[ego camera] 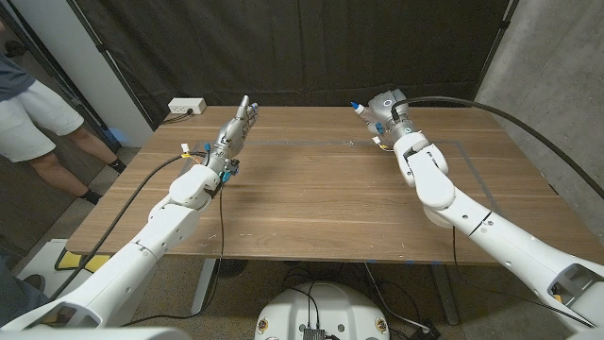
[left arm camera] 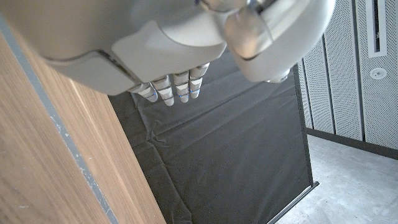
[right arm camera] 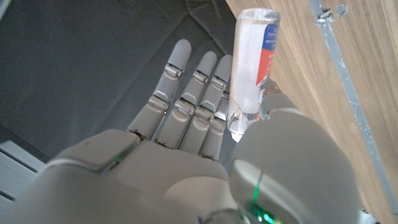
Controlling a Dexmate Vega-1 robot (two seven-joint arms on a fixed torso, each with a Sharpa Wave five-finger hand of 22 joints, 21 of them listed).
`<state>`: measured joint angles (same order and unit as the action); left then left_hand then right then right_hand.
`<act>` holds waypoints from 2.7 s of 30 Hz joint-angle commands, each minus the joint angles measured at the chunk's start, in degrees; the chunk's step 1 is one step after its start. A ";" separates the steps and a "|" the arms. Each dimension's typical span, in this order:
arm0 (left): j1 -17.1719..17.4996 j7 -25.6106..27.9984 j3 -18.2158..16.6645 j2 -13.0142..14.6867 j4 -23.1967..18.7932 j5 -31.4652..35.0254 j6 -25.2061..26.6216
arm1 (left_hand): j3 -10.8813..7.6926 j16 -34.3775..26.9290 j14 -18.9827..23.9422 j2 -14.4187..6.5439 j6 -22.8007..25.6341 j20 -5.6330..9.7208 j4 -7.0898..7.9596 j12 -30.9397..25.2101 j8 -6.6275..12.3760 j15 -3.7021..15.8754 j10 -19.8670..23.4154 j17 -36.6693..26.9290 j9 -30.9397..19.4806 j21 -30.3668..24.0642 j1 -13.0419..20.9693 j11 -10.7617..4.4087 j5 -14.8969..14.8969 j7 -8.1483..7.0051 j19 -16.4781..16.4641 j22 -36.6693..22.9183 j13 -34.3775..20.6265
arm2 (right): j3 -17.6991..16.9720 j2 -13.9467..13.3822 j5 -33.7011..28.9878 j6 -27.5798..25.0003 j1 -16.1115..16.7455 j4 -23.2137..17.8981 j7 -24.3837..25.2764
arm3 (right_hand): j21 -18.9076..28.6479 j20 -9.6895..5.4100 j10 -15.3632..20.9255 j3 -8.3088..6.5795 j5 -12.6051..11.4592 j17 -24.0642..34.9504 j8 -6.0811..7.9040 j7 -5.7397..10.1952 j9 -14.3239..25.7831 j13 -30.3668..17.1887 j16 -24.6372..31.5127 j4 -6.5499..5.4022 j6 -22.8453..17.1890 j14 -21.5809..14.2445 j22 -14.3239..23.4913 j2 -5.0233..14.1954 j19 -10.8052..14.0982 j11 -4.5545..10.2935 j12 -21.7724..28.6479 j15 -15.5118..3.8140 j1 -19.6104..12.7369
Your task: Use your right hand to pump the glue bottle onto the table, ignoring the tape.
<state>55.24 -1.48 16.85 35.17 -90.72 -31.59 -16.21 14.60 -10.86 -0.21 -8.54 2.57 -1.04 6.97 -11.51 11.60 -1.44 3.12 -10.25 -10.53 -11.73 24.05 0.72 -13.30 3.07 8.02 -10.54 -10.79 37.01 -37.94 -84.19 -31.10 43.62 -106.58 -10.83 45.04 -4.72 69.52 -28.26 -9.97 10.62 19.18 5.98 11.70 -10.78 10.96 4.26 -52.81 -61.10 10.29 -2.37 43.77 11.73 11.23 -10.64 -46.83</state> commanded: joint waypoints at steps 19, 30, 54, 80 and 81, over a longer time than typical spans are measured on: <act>0.36 1.36 0.63 0.10 -1.50 0.38 2.52 | 0.05 0.12 -0.05 0.00 0.05 0.09 0.18 -0.07 -0.31 -0.40 0.10 -0.27 -0.23 -0.14 0.44 0.15 0.17 0.31 0.60 -0.11 -0.12 | -6.17 7.45 36.34 -9.55 8.44 -1.01 29.10 | 0.18 -6.15 -0.02 -4.79 -0.25 0.26 -0.61 6.65 0.17 -0.26 0.06 3.67 -6.21 0.22 0.55 0.51 0.29 0.69 0.31 -1.76 0.84; 0.89 2.02 0.65 0.21 -2.36 0.54 3.04 | 0.02 0.13 -0.11 -0.03 0.01 0.10 0.22 -0.10 -0.31 -0.40 0.15 -0.28 -0.23 -0.17 0.48 0.07 0.21 0.32 0.61 -0.12 -0.13 | -4.81 7.73 44.87 -9.10 10.47 -0.24 38.89 | 0.83 -5.72 -1.38 -4.19 -0.15 0.40 -1.36 6.63 0.16 -0.15 0.11 3.26 -4.74 0.17 1.17 0.47 -0.12 0.70 -0.14 -1.54 1.77; 1.66 1.62 1.33 1.00 -4.28 0.66 4.32 | -0.02 0.12 -0.14 -0.07 -0.02 0.05 0.26 -0.09 -0.32 -0.40 0.09 -0.28 -0.23 -0.18 0.55 0.17 0.27 0.31 0.74 -0.12 -0.13 | 1.36 6.81 51.00 -11.69 9.90 3.72 45.56 | 0.84 -3.44 -4.96 -2.17 -0.03 0.78 -2.89 6.61 0.08 -0.10 -0.41 2.20 -2.44 3.37 0.97 0.42 -3.28 0.72 -0.49 -0.15 4.63; 0.55 0.49 2.14 0.82 -3.79 0.76 4.04 | -0.06 0.11 -0.18 -0.08 -0.06 -0.10 0.31 -0.12 -0.32 -0.37 0.14 -0.28 -0.23 -0.15 0.62 0.23 0.31 0.32 0.97 -0.12 -0.13 | 4.43 12.22 57.11 -12.44 4.20 16.36 51.95 | -0.27 -1.16 -10.55 0.70 -0.14 1.61 -5.49 6.43 -0.15 -0.04 -0.34 1.32 1.87 9.13 0.33 0.97 -7.21 0.78 -0.73 2.29 7.71; 0.61 0.53 2.13 0.85 -3.87 0.77 4.05 | -0.06 0.11 -0.19 -0.08 -0.10 -0.12 0.31 -0.10 -0.33 -0.36 0.09 -0.28 -0.23 -0.15 0.62 0.27 0.31 0.34 0.97 -0.12 -0.13 | 4.52 12.36 57.38 -12.44 4.04 16.49 52.04 | -0.44 -0.93 -10.78 0.83 -0.16 1.63 -5.60 6.43 -0.15 -0.05 -0.36 1.31 2.07 9.54 0.30 1.02 -7.66 0.78 -0.68 2.44 7.83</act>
<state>55.65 -0.99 18.90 35.85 -94.11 -30.85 -12.12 14.60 -10.87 -0.21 -8.55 2.57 -1.04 6.96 -11.51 11.60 -1.44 3.12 -10.25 -10.52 -11.73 24.06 0.72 -13.30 3.07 8.43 -10.54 -10.79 40.21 -27.62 -29.66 -43.06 50.35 -94.26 40.40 45.04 -3.42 59.27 -27.81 -9.91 12.13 13.93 10.57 11.45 -10.60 10.58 5.61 -49.47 -52.34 10.65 -1.42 37.05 12.49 10.55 -7.25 -39.37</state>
